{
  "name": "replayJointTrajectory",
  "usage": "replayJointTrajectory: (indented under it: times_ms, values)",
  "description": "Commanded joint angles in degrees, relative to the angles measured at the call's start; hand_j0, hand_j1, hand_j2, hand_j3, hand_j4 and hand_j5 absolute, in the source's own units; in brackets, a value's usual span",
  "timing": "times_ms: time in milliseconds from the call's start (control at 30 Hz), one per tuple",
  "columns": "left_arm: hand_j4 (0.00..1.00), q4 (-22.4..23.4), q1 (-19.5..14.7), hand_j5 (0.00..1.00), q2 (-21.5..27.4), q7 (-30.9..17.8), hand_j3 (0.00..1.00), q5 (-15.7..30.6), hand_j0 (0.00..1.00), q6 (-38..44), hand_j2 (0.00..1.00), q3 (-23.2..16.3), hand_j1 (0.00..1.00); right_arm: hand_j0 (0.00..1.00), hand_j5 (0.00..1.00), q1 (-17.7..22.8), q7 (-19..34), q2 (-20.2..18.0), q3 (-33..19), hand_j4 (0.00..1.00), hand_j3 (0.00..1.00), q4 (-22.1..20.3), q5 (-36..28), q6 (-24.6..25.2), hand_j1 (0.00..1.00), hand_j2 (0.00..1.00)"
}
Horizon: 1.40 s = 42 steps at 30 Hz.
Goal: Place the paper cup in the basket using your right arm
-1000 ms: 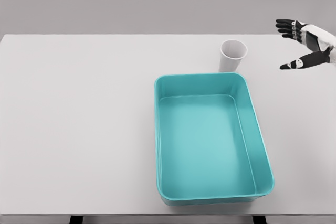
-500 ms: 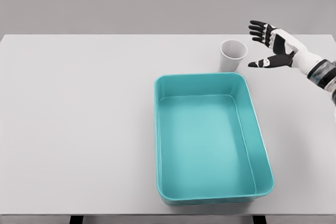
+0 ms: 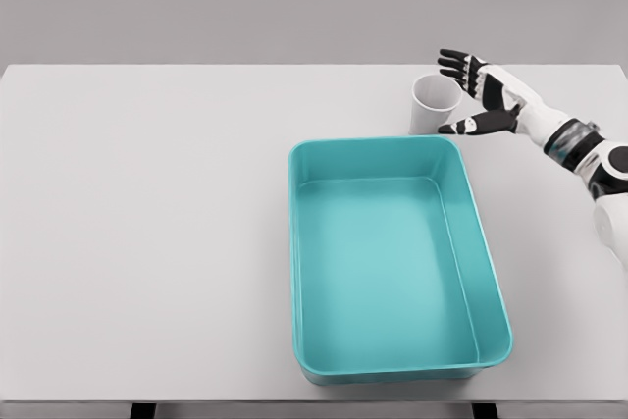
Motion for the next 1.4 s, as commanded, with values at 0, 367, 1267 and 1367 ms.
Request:
replayJointTrajectory:
  times_ms: [0, 367, 1267, 1367]
  values:
    - [1.0, 0.0, 0.0, 1.0, 0.0, 0.0, 1.0, -0.1, 1.0, 0.0, 1.0, 0.0, 1.0, 1.0, 1.0, 0.0, 0.0, 0.3, -0.1, 1.0, 1.0, 0.4, -0.3, -0.1, 1.0, 1.0]
    - [1.0, 0.0, 0.0, 1.0, 0.0, 0.0, 1.0, -0.1, 1.0, 0.0, 1.0, 0.0, 1.0, 1.0, 1.0, -0.8, 0.0, 0.2, -0.5, 1.0, 1.0, 1.2, -0.3, 0.1, 1.0, 1.0]
    - [1.0, 0.0, 0.0, 1.0, 0.0, -0.1, 1.0, -0.1, 1.0, 0.0, 1.0, 0.0, 1.0, 1.0, 1.0, -1.8, 0.0, 2.0, -0.6, 1.0, 1.0, 2.5, 1.1, 0.1, 1.0, 1.0]
    - [1.0, 0.0, 0.0, 1.0, 0.0, -0.1, 1.0, 0.0, 1.0, 0.0, 1.0, 0.0, 1.0, 1.0, 1.0, -2.0, 0.0, 2.3, -0.6, 1.0, 1.0, 2.5, 1.1, 0.1, 1.0, 1.0]
